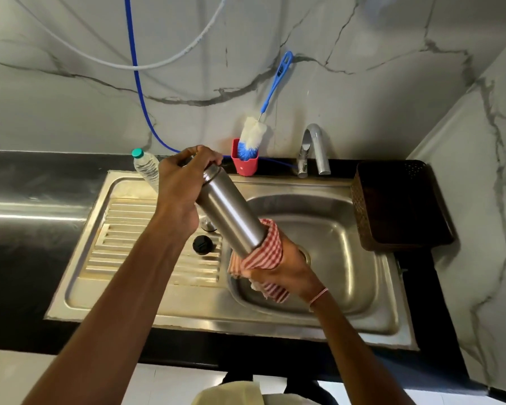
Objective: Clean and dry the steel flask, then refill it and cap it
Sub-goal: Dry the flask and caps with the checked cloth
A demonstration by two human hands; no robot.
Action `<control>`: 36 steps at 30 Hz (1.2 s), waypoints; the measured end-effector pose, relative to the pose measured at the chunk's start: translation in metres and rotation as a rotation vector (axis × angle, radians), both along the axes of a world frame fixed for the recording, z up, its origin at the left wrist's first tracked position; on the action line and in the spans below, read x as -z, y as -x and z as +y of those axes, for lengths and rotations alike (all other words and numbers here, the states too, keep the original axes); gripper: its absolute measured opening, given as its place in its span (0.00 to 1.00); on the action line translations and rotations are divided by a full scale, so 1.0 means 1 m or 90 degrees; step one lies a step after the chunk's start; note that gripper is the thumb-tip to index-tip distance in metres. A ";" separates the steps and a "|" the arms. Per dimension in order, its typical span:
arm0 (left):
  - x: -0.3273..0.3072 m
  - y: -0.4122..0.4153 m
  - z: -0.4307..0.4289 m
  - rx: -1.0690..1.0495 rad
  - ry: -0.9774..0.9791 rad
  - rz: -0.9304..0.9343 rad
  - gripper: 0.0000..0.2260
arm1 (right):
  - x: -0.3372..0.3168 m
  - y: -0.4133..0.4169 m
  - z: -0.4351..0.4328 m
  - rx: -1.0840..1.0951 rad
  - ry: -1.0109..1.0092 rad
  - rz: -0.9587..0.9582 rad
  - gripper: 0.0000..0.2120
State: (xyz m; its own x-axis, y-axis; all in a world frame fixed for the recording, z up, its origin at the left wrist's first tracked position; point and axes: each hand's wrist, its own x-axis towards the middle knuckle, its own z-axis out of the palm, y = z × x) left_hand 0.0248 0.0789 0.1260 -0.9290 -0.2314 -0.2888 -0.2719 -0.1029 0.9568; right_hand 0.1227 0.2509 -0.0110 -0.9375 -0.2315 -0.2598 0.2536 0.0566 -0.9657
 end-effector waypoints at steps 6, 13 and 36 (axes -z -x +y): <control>-0.009 0.001 -0.035 0.054 -0.057 0.158 0.06 | 0.000 0.002 -0.022 0.091 0.340 -0.226 0.18; -0.007 0.003 -0.068 -0.003 0.067 0.239 0.08 | -0.011 0.026 -0.071 0.146 0.182 -0.211 0.17; 0.144 0.048 -0.188 -0.100 0.230 0.161 0.14 | 0.021 0.041 -0.095 0.362 -0.078 -0.152 0.14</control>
